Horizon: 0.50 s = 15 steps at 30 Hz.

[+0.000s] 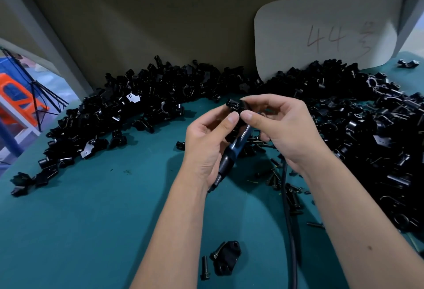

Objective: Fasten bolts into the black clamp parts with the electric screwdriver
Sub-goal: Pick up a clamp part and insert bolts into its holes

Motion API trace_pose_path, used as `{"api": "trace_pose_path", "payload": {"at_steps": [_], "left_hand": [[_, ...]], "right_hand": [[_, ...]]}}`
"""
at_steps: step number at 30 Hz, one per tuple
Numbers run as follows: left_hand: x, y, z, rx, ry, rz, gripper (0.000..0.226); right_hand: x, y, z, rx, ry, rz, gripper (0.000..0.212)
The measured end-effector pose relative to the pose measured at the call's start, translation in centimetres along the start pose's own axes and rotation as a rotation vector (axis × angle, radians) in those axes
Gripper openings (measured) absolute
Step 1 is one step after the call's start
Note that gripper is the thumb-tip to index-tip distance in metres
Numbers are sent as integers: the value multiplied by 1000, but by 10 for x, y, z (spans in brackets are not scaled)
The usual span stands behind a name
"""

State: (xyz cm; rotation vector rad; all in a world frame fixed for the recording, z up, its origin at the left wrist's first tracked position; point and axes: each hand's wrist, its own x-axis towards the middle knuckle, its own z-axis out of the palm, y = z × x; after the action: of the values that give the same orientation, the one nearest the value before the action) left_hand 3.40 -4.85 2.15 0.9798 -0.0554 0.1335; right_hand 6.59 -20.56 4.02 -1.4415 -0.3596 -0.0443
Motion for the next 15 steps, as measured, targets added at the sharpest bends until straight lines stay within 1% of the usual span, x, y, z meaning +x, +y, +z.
{"api": "trace_pose_path", "payload": {"at_steps": [2,4,5,6,7,8,9,10,11,13,15], "left_hand": [[0,-1,0,-4,6,6,25],[0,0,-1,-20,-16,0,25],[1,1,-2,-31,-22,-3,25],[1,3,-2,-42,-6,0,25],[2,4,-3,-45,37,7,27],[3,4,-3,-35,92,17,32],[4,4,-4,-19,138,28,36],[5,4,-6,-6,169,38,38],[5,4,-8,1,185,43,39],[7,5,-12,17,192,44,40],[7,6,-15,40,189,43,43]], "right_hand": [[-1,-1,-1,-24,-26,-20,20],[-1,-2,-2,-51,-42,-31,14],[-1,-2,-2,-60,-29,-22,10],[0,0,-3,-131,9,-24,12],[1,4,-4,-298,52,-52,18],[2,9,-4,-533,77,-84,22],[1,13,-4,-737,66,-93,19],[0,15,-3,-873,19,-57,12],[-1,17,-2,-968,-50,2,4],[-3,21,-2,-1075,-162,111,14],[0,19,-2,-1107,-190,143,17]]}}
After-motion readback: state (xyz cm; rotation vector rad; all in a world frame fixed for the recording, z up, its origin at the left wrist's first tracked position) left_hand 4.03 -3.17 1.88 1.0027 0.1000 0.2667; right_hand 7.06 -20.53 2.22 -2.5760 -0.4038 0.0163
